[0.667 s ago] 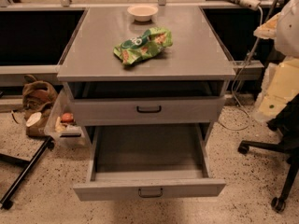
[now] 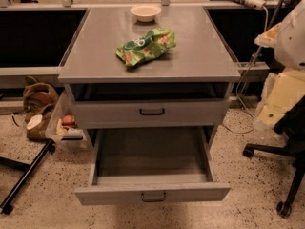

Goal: Close middle drawer

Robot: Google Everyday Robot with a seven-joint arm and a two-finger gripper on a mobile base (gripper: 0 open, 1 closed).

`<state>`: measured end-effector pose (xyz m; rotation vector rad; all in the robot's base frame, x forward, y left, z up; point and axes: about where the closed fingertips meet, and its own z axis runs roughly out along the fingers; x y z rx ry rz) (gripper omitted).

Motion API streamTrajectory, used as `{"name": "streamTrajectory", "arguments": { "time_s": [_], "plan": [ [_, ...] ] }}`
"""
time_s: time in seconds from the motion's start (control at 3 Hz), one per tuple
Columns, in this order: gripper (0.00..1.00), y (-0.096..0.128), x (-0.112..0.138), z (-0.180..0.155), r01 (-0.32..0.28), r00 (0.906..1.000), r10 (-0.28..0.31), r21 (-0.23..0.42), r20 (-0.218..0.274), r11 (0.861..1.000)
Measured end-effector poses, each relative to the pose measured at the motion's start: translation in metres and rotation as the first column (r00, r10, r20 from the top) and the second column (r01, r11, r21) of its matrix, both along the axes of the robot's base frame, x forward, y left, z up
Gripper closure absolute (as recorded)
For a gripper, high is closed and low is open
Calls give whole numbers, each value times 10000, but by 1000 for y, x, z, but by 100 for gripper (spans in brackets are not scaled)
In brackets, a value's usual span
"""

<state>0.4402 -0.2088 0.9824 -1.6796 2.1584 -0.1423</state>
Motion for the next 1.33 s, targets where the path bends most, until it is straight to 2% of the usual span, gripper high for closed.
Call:
{"name": "streamTrajectory", "arguments": {
  "time_s": [0.33, 0.67, 1.0, 1.33],
  "plan": [
    [0, 2, 7, -53, -6, 9998, 17, 563, -203, 9984],
    [0, 11, 14, -116, -22, 9992, 76, 1380, -387, 9904],
    [0, 11, 14, -116, -19, 9992, 73, 1378, -383, 9905],
    [0, 18, 10, -161, 296, 9966, -163, 1675, -802, 9854]
  ]
}}
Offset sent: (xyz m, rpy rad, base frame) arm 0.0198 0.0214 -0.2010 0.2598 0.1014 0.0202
